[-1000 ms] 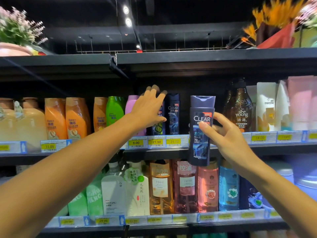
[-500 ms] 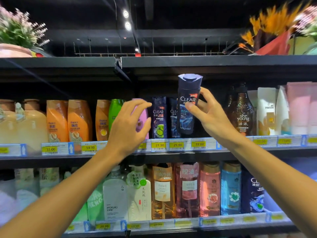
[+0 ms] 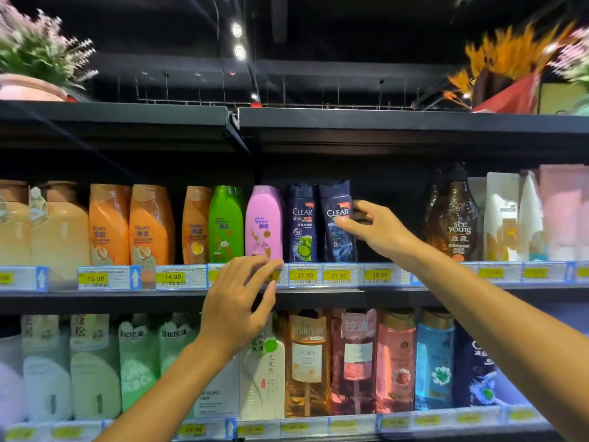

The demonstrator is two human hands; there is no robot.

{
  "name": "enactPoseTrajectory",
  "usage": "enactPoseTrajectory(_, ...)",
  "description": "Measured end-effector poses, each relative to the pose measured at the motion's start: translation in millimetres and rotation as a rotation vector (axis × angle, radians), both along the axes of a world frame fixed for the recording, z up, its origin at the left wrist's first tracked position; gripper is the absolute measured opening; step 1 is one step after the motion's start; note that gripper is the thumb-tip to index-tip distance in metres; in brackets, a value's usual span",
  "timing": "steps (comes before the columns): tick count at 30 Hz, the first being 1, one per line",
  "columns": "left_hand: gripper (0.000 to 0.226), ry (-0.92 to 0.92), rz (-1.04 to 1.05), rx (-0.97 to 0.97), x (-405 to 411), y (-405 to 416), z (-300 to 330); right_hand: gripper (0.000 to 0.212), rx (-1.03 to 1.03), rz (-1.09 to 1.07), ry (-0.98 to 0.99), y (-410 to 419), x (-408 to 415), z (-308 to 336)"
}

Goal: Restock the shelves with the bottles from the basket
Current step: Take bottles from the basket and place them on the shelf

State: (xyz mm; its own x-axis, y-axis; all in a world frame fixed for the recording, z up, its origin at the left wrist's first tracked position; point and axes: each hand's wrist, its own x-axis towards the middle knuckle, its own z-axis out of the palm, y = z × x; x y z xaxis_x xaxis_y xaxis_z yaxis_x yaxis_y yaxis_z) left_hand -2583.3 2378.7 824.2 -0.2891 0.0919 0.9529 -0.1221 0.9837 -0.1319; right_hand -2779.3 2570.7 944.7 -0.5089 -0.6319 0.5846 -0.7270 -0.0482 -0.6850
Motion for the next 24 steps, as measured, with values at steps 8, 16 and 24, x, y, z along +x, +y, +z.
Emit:
enactPoseTrajectory(8, 0.036, 0.029, 0.004, -0.036, -3, -3, -4, 0.046, 0.054, -0.051, 0.070, 10, -13, 1)
enactPoseTrajectory(16, 0.036, 0.024, 0.012, -0.044, -4, -4, -5, 0.044, 0.276, -0.105, 0.108, 24, -16, -5)
enactPoseTrajectory(24, 0.035, 0.055, 0.022, -0.028, -5, -2, -4, 0.038, 0.284, -0.181, 0.109, 7, -5, -6)
